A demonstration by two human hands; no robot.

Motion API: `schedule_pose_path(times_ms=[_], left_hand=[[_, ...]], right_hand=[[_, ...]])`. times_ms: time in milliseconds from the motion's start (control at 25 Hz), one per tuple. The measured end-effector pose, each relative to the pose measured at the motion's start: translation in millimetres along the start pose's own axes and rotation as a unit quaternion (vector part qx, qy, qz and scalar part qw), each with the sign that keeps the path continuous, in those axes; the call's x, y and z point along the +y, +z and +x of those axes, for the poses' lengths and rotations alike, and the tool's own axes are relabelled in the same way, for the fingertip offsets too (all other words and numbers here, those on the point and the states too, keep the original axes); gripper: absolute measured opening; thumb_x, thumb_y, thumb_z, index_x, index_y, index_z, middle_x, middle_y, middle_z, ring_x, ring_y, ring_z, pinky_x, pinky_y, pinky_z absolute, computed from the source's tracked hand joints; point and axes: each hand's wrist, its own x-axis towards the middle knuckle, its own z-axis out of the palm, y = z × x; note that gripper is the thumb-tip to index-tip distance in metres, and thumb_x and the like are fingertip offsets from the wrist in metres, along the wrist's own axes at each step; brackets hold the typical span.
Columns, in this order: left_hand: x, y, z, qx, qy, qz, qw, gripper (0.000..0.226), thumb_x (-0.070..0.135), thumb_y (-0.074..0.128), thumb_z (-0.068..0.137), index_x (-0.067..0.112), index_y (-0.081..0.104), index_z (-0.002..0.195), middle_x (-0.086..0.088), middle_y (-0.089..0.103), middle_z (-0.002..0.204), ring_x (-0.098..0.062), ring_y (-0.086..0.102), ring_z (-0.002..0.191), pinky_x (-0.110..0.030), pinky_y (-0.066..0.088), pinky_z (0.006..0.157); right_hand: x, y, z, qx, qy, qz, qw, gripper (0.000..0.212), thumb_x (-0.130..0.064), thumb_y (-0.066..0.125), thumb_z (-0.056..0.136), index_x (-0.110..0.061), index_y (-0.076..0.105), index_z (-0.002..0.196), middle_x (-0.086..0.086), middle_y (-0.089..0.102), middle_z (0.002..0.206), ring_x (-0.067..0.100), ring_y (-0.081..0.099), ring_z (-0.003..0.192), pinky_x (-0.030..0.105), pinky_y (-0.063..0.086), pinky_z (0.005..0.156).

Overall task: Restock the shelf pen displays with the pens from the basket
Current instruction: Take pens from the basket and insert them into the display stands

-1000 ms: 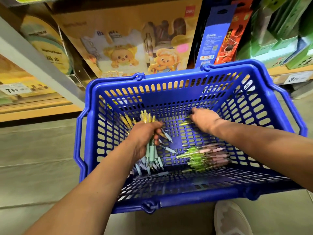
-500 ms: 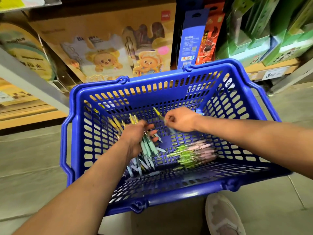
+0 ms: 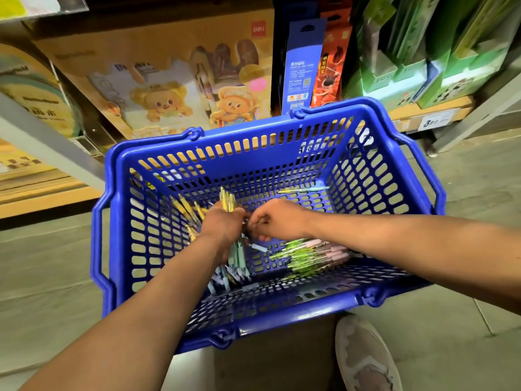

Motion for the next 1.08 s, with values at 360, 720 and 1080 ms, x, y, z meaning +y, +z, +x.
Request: schedule_pose_path(times_ms=[360,720,1080], left_hand=[[4,-27,-12,-0.028,0.034,0.009,0.999,0.017,0.014,0.055,0.103,0.000,0.063,0.100,-0.011,0.063,0.077,-0.021,0.058,0.063,-0.037,0.056,0.062],[-5,-40,0,-0.026,-0.013,-0.010,1.000,0.022,0.014,0.055,0.103,-0.005,0.058,0.115,-0.012,0.062,0.083,-0.024,0.057,0.070,-0.045,0.057,0.069],[27,13,-4,-0.004,-0.033,-0.142,0.989,0.008,0.006,0.058,0.097,0.008,0.055,0.090,-0.005,0.051,0.065,-0.016,0.047,0.051,-0.032,0.045,0.052]], right_hand=[[69,-39,52,0.045,0.084,-0.448,0.889,0.042,0.003,0.054,0.094,-0.010,0.055,0.134,0.009,0.058,0.127,0.032,0.062,0.115,0.043,0.055,0.089],[71,-45,62,-0.001,0.016,-0.421,0.907,0.030,-0.014,0.057,0.095,-0.016,0.060,0.125,0.008,0.061,0.113,0.033,0.066,0.101,0.037,0.052,0.077],[27,-35,41,0.022,0.076,0.134,0.988,0.017,-0.023,0.052,0.105,-0.020,0.066,0.114,-0.006,0.070,0.082,-0.007,0.061,0.051,0.014,0.046,0.048]])
